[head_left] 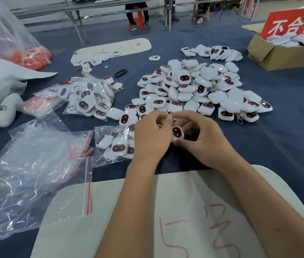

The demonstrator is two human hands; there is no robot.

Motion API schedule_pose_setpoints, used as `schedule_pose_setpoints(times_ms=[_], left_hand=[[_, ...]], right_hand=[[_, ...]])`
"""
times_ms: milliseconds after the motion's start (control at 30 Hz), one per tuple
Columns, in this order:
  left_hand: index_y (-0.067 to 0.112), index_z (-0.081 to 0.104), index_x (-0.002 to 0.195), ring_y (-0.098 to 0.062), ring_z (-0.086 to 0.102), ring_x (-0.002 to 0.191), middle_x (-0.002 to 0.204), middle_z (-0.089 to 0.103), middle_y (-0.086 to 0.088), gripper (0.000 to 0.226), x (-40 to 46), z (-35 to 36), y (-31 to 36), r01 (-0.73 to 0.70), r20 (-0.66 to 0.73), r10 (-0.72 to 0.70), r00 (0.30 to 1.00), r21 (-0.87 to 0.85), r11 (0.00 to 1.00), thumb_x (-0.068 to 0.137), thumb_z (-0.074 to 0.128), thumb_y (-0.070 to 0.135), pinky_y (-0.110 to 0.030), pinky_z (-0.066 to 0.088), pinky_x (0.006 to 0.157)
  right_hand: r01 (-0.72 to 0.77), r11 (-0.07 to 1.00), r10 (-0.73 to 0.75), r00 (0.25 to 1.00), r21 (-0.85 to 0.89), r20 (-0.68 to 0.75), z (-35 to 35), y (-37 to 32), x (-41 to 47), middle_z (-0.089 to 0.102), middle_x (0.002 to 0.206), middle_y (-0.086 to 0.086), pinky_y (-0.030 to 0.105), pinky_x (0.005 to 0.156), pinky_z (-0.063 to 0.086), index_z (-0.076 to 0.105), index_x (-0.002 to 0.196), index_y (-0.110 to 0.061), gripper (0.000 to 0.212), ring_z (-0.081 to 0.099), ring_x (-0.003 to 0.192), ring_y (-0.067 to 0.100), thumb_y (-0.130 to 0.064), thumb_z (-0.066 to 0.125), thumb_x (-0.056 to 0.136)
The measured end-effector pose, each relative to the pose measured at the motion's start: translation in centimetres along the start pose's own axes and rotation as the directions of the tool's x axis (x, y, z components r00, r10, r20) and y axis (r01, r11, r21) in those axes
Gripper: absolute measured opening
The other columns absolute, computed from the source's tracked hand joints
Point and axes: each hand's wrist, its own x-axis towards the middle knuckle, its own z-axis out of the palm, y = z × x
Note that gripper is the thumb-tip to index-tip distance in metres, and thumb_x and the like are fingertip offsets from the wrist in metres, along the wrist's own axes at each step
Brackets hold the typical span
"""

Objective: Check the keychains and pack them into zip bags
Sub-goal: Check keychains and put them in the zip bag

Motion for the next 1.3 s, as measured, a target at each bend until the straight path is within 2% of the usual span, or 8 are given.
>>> schedule_pose_setpoints(times_ms=[100, 167, 267, 433, 633, 767, 1067, 1300], left_hand=[[0.027, 0.077, 0.093, -0.01, 0.071, 0.083, 0.084, 0.077, 0.005, 0.01, 0.0, 0.0, 0.2, 0.018, 0.114, -0.011, 0.993, -0.057, 0.998, 0.096, 0.069, 0.023, -0.028, 0.056, 0.078], [0.024, 0.08, 0.099, -0.011, 0.073, 0.089, 0.09, 0.079, 0.005, 0.011, 0.0, 0.0, 0.2, 0.063, 0.134, -0.044, 0.99, -0.141, 0.988, 0.094, 0.071, 0.021, -0.035, 0.059, 0.086], [0.02, 0.081, 0.096, -0.014, 0.076, 0.086, 0.087, 0.08, 0.002, 0.009, 0.1, -0.2, 0.2, 0.148, 0.157, -0.11, 0.982, -0.261, 0.954, 0.091, 0.075, 0.015, -0.04, 0.061, 0.088], [0.011, 0.077, 0.091, -0.029, 0.076, 0.088, 0.087, 0.079, -0.011, 0.005, 0.3, -0.6, 0.1, 0.281, 0.169, -0.23, 0.958, -0.409, 0.868, 0.088, 0.08, 0.009, -0.048, 0.062, 0.088], [0.012, 0.077, 0.089, -0.02, 0.069, 0.071, 0.083, 0.078, -0.013, 0.009, 0.3, -0.8, -0.1, 0.256, 0.171, -0.21, 0.963, -0.327, 0.91, 0.092, 0.078, 0.02, -0.04, 0.06, 0.073], [0.015, 0.076, 0.092, -0.011, 0.067, 0.067, 0.085, 0.078, -0.011, 0.009, 0.2, -0.5, -0.2, 0.229, 0.164, -0.184, 0.969, -0.325, 0.917, 0.094, 0.076, 0.024, -0.025, 0.057, 0.064], [0.017, 0.077, 0.091, -0.016, 0.07, 0.074, 0.085, 0.078, -0.009, 0.008, 0.5, -0.4, -0.7, 0.224, 0.157, -0.18, 0.971, -0.342, 0.913, 0.093, 0.077, 0.025, -0.029, 0.058, 0.068], [0.022, 0.077, 0.089, -0.017, 0.073, 0.074, 0.084, 0.078, -0.009, 0.005, 0.0, -0.3, -0.4, 0.191, 0.191, -0.126, 0.973, -0.376, 0.906, 0.088, 0.082, 0.022, -0.038, 0.062, 0.074]], right_hand=[[0.0, 0.962, 0.011, 0.999, 0.271, -0.038, 0.3, 0.1, 0.1, 0.074, 0.11, -0.005, 0.023, 0.081, 0.057, 0.066, 0.129, -0.022, 0.061, 0.071, 0.086, 0.015, 0.012, 0.079, 0.08], [-0.029, 0.913, 0.07, 0.994, 0.407, -0.085, 0.2, 0.3, 0.3, 0.077, 0.112, -0.001, 0.024, 0.083, 0.058, 0.066, 0.128, -0.02, 0.06, 0.074, 0.092, 0.017, 0.015, 0.077, 0.081], [-0.074, 0.865, 0.151, 0.982, 0.497, -0.116, -0.1, 0.7, 0.3, 0.078, 0.112, 0.001, 0.027, 0.083, 0.06, 0.068, 0.123, -0.019, 0.056, 0.076, 0.096, 0.02, 0.016, 0.078, 0.08], [-0.093, 0.847, 0.197, 0.969, 0.524, -0.146, 0.1, 0.9, 0.6, 0.081, 0.099, 0.004, 0.028, 0.09, 0.061, 0.074, 0.11, -0.018, 0.04, 0.077, 0.096, 0.02, 0.014, 0.073, 0.085], [-0.113, 0.84, 0.209, 0.97, 0.531, -0.125, 0.1, 1.1, 0.5, 0.081, 0.099, 0.006, 0.035, 0.097, 0.058, 0.077, 0.109, -0.019, 0.031, 0.078, 0.1, 0.023, 0.003, 0.078, 0.087], [-0.111, 0.835, 0.213, 0.968, 0.54, -0.13, -0.1, 1.1, 0.5, 0.081, 0.1, 0.002, 0.028, 0.092, 0.057, 0.077, 0.108, -0.02, 0.028, 0.077, 0.1, 0.017, 0.0, 0.079, 0.088], [-0.112, 0.845, 0.205, 0.971, 0.523, -0.123, -0.1, 1.2, 0.5, 0.081, 0.101, 0.005, 0.034, 0.097, 0.057, 0.078, 0.107, -0.019, 0.025, 0.076, 0.102, 0.021, -0.003, 0.08, 0.088], [-0.074, 0.871, 0.193, 0.96, 0.486, -0.201, 0.0, 1.0, 0.3, 0.081, 0.095, 0.001, 0.021, 0.083, 0.057, 0.08, 0.099, -0.019, 0.017, 0.077, 0.092, 0.016, -0.005, 0.08, 0.089]])
